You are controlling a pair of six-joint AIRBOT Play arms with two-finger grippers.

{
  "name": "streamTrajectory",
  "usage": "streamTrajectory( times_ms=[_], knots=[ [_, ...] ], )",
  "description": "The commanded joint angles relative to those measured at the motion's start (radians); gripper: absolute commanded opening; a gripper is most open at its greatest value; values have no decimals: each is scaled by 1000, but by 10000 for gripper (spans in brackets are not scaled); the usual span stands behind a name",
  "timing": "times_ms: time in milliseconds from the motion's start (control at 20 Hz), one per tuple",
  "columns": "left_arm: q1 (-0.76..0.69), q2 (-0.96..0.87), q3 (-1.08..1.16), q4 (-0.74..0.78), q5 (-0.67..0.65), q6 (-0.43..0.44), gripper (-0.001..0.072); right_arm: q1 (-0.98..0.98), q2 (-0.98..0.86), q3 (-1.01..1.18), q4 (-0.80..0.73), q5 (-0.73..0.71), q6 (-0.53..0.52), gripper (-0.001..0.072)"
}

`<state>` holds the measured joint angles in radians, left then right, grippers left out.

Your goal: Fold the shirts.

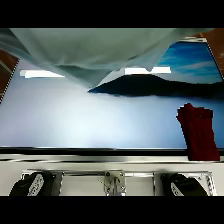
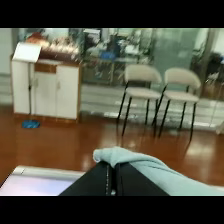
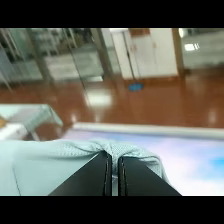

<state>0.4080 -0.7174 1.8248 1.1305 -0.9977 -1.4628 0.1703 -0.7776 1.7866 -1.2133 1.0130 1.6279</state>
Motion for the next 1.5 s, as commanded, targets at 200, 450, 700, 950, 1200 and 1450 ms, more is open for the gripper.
streamTrajectory(
  times_ms=[200, 450, 700, 950, 1200, 1450],
  knots=[
    [5, 4, -203, 49, -246, -34, 40, -6, -150, 10, -77, 239, 35, 61],
    [-32, -18, -526, -32, -243, -4, 40, -6, -472, 10, -52, -114, -16, 61],
    [-153, -106, -854, -34, -136, -5, 40, -6, -783, 10, 145, -435, -16, 61],
    [-318, -286, -1061, -100, -42, -3, 40, -6, -1000, 10, 249, -254, -12, 61],
    [-393, -404, -1067, -137, -17, 41, 40, -19, -1055, 11, 244, 34, -13, 234],
    [-294, -403, -991, -122, -61, 93, 447, -106, -892, 11, 232, 170, -22, 590]
  ],
)
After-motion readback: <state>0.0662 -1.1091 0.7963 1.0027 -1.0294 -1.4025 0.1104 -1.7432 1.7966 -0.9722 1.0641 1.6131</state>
